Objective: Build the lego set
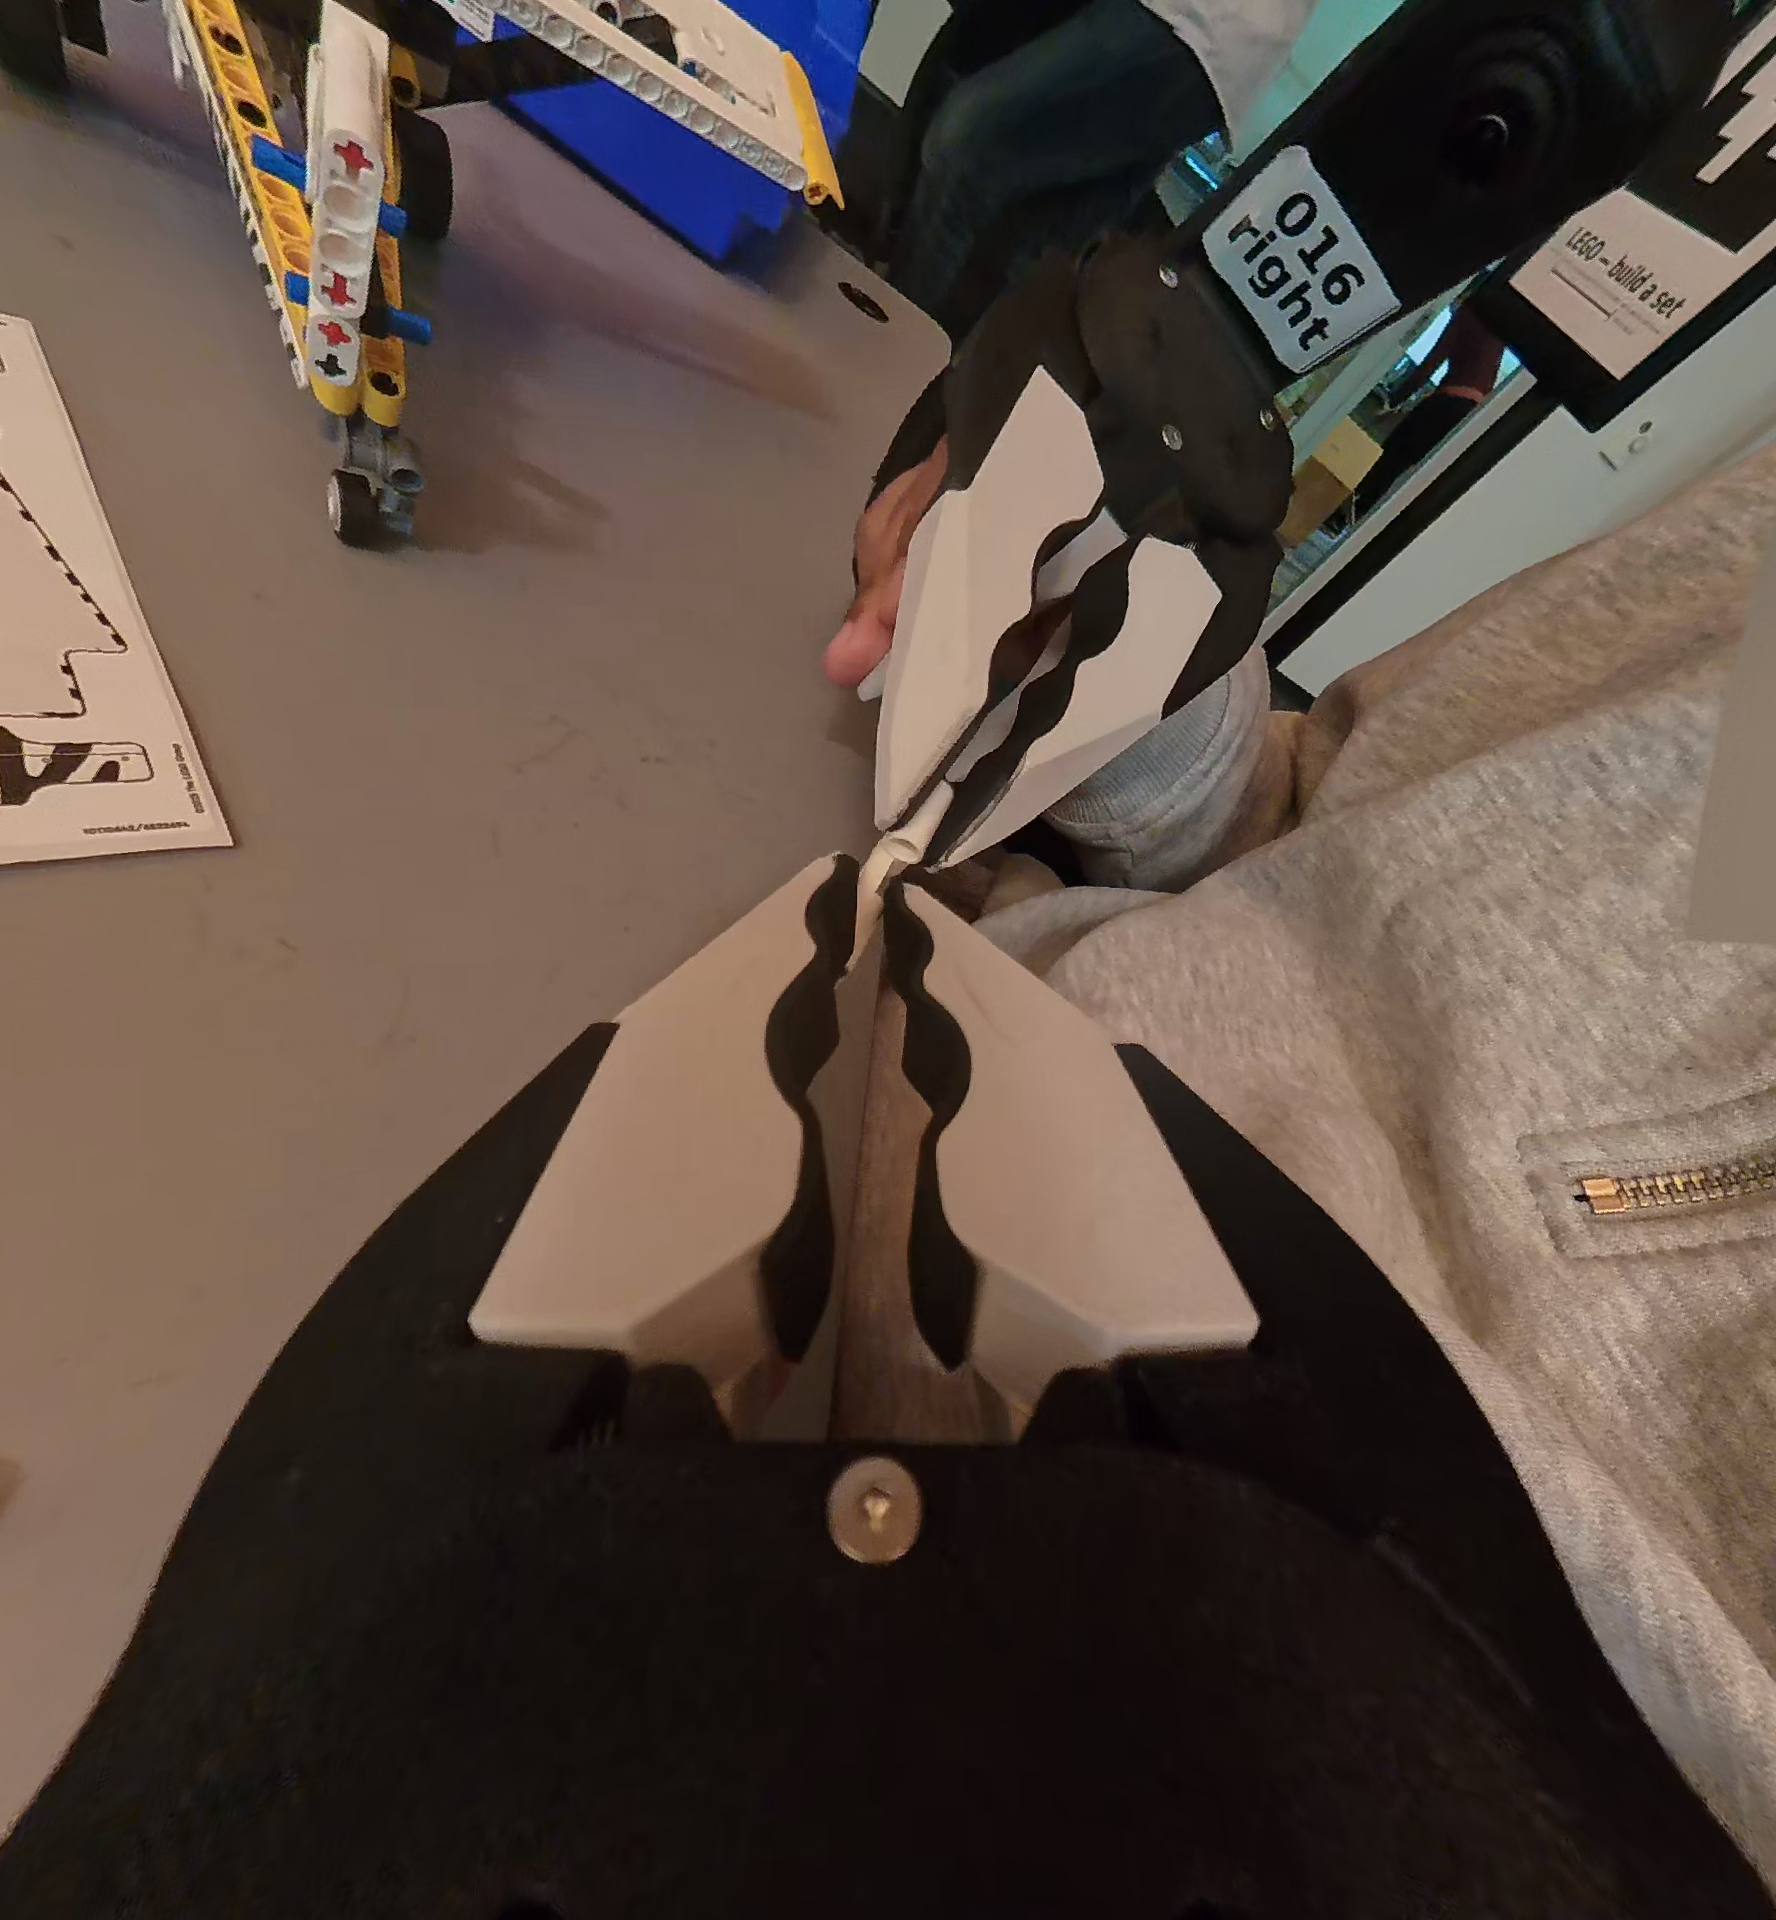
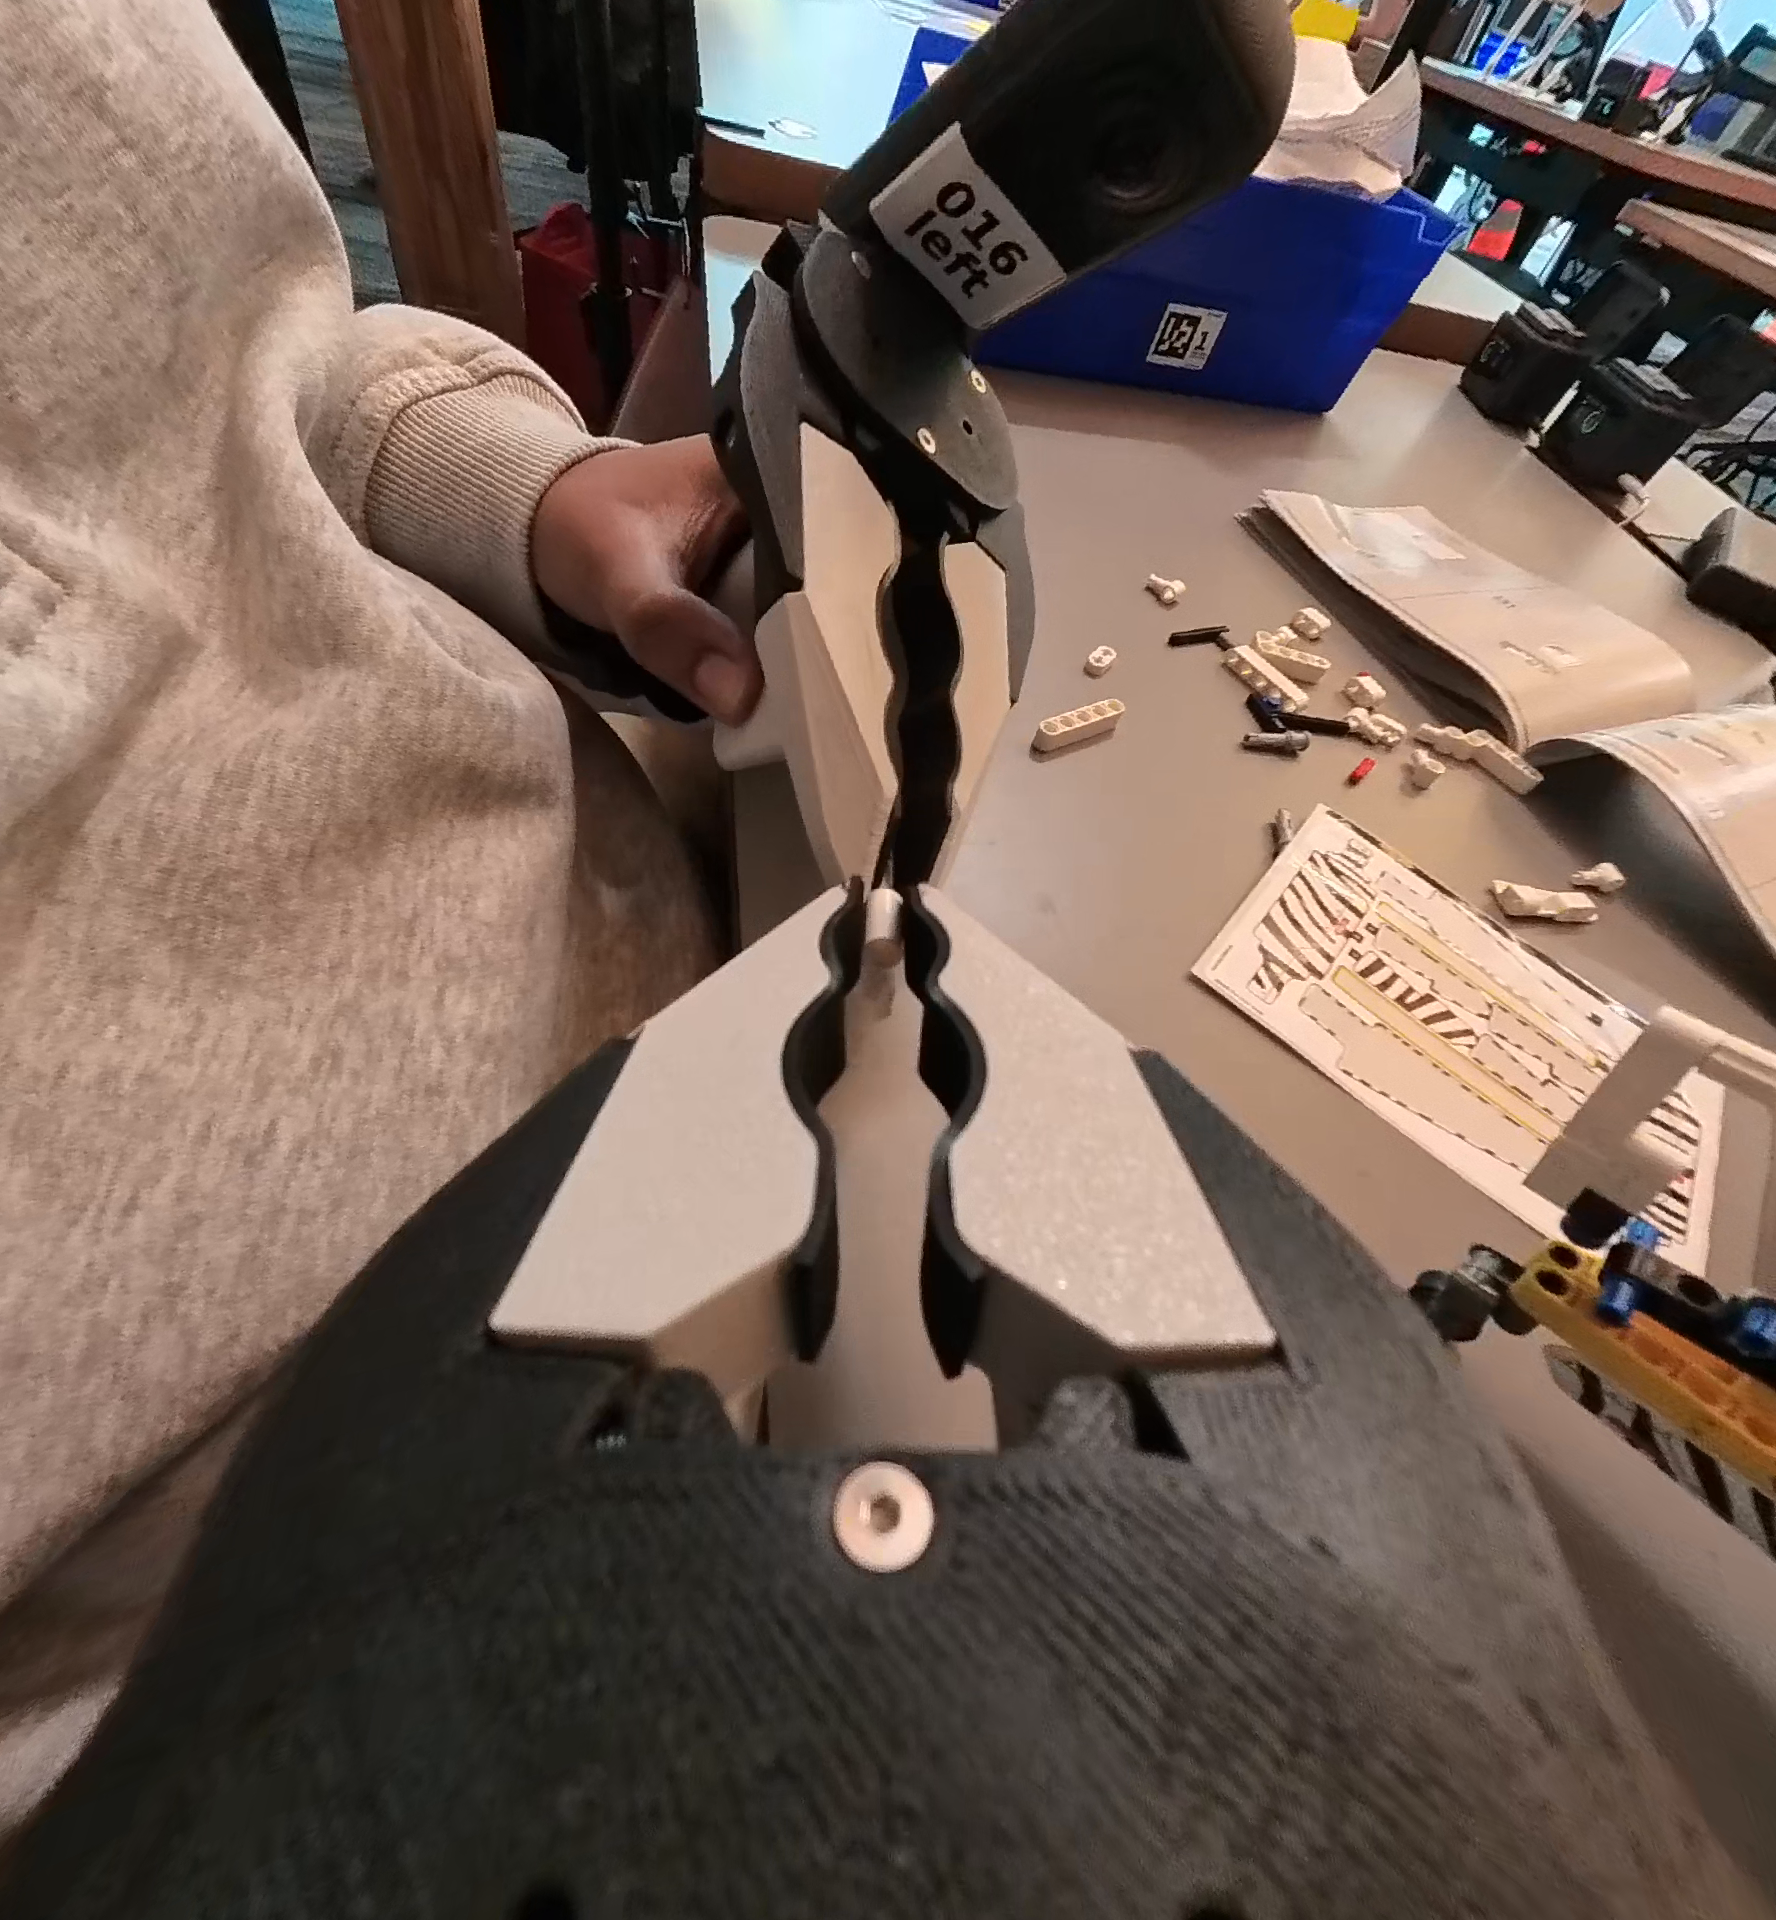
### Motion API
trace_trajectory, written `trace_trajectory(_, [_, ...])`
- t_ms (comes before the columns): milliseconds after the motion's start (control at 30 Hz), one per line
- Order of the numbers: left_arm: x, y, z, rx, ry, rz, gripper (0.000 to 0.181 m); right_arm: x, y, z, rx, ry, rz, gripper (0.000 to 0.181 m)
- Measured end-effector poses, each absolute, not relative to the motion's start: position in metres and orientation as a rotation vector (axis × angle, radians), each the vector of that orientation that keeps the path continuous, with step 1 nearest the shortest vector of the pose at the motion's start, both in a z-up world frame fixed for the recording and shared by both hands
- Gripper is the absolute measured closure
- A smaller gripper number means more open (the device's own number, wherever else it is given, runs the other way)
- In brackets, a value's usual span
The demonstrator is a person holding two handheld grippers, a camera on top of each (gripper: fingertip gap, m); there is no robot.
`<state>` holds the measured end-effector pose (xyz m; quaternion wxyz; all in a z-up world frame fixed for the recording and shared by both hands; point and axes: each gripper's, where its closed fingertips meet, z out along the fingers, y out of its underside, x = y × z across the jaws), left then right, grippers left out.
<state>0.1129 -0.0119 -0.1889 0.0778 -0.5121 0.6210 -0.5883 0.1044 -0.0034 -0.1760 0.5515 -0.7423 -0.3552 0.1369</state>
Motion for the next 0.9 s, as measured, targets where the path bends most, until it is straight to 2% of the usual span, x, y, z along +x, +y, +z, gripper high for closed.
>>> trace_trajectory(33, [0.113,-0.012,-0.188,-1.53,1.854,-1.769,0.177,0.104,-0.004,-0.175,-1.741,-0.846,0.324,0.175])
trace_trajectory(133, [0.113,-0.009,-0.185,-1.534,1.819,-1.803,0.178,0.106,-0.003,-0.161,-1.665,-0.788,0.328,0.149])
trace_trajectory(167, [0.113,-0.008,-0.184,-1.538,1.809,-1.815,0.178,0.108,-0.003,-0.156,-1.64,-0.76,0.343,0.146])
trace_trajectory(367, [0.116,-0.003,-0.182,-1.572,1.76,-1.831,0.181,0.119,-0.002,-0.143,-1.592,-0.663,0.392,0.146])
trace_trajectory(700, [0.122,0.021,-0.177,-1.691,1.576,-1.873,0.181,0.134,0.018,-0.167,-1.752,-0.638,0.163,0.151])
trace_trajectory(900, [0.118,0.045,-0.163,-1.656,1.449,-1.926,0.181,0.152,0.02,-0.155,-1.723,-0.505,0.223,0.152])
